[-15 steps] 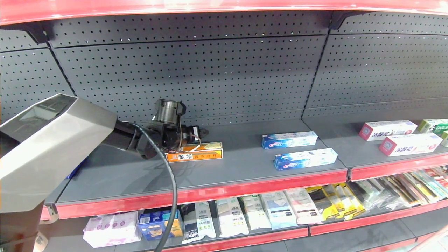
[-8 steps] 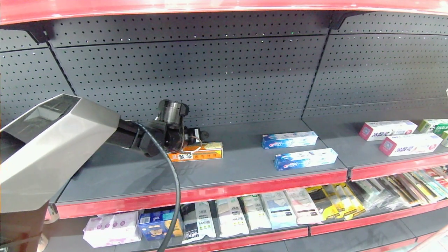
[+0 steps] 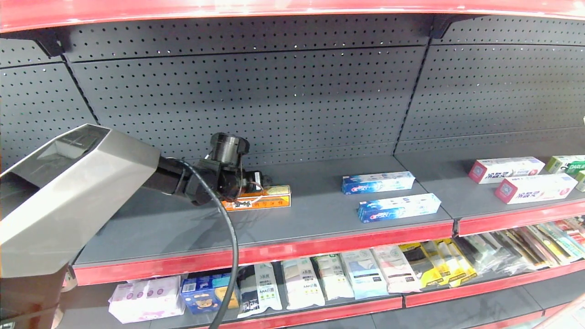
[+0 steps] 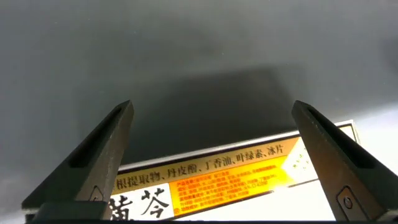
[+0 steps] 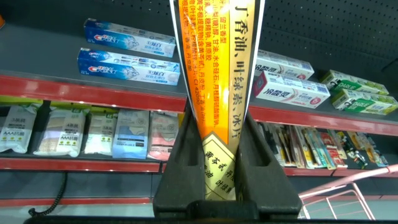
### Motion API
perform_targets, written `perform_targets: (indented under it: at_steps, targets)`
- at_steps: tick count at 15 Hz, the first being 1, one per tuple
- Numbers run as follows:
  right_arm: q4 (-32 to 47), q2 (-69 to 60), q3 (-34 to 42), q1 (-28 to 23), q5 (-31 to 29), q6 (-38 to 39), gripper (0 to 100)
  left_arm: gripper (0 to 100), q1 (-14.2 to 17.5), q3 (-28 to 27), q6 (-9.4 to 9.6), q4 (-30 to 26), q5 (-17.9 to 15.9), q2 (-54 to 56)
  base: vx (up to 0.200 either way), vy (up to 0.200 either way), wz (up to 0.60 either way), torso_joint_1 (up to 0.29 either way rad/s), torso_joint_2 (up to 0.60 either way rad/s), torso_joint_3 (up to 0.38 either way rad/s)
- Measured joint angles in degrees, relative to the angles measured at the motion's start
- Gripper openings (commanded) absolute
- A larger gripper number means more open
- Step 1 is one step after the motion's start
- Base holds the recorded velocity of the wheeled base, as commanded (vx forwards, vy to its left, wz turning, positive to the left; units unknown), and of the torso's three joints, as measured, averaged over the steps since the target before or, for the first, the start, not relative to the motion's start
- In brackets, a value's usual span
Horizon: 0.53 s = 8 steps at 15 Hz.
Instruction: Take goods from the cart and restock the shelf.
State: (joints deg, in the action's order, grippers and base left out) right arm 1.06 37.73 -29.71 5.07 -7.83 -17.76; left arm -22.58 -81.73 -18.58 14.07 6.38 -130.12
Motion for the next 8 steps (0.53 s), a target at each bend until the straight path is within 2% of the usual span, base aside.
perform_targets:
  at_steps: [5, 8]
  targets:
    - [0.00, -0.35, 0.00, 0.00, 0.02, -0.05, 0, 100, -0.05, -0.24, 0.33, -0.17, -0.55, -0.41, 0.000, 0.000, 0.00, 0.000, 0.00, 0.000]
    - [0.00, -0.50, 0.09, 0.00, 0.02, -0.05, 0, 100, -0.11, -0.13, 0.49, -2.28, -0.66, -0.37, 0.000, 0.000, 0.00, 0.000, 0.00, 0.000]
